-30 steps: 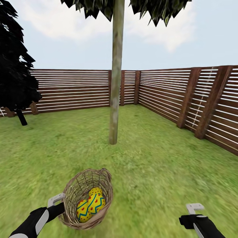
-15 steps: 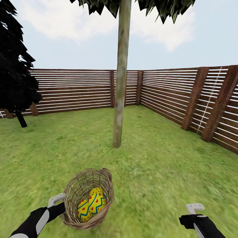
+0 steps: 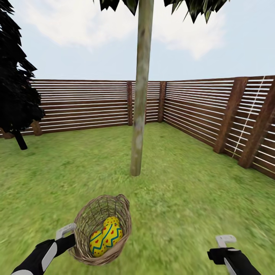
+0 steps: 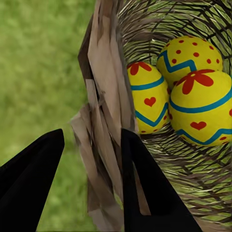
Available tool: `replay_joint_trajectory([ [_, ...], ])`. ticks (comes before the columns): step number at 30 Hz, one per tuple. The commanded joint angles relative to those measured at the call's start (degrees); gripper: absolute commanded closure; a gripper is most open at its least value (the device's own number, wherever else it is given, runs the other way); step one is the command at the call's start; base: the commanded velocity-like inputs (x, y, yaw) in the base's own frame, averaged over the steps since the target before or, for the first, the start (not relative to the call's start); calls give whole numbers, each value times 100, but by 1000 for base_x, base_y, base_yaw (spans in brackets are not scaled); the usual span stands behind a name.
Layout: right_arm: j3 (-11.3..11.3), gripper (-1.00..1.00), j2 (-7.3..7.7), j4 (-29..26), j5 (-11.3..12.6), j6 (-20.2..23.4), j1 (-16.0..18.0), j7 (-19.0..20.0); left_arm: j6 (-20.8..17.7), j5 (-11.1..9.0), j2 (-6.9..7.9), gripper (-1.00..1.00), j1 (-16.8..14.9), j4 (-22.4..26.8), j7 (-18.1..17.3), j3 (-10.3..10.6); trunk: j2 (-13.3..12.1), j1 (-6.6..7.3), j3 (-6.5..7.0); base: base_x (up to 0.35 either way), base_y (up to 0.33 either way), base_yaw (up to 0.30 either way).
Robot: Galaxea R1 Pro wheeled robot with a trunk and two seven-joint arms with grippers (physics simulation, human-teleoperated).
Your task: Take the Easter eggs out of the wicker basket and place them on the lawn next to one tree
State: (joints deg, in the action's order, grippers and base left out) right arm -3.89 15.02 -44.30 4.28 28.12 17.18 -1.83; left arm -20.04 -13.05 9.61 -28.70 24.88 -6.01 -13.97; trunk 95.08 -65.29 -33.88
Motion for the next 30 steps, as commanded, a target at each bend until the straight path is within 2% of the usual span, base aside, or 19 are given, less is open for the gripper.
replay_joint_trajectory([
  [1, -24, -100, 12, -12, 44, 27, 4, -19, -44, -48, -3, 100, -4, 13, -23, -39, 3, -3, -6, 344, 0, 0],
  [30, -15, -100, 27, -17, 38, 27, 2, -19, -44, -39, -12, 100, -4, 8, -23, -27, 3, -3, -6, 344, 0, 0],
])
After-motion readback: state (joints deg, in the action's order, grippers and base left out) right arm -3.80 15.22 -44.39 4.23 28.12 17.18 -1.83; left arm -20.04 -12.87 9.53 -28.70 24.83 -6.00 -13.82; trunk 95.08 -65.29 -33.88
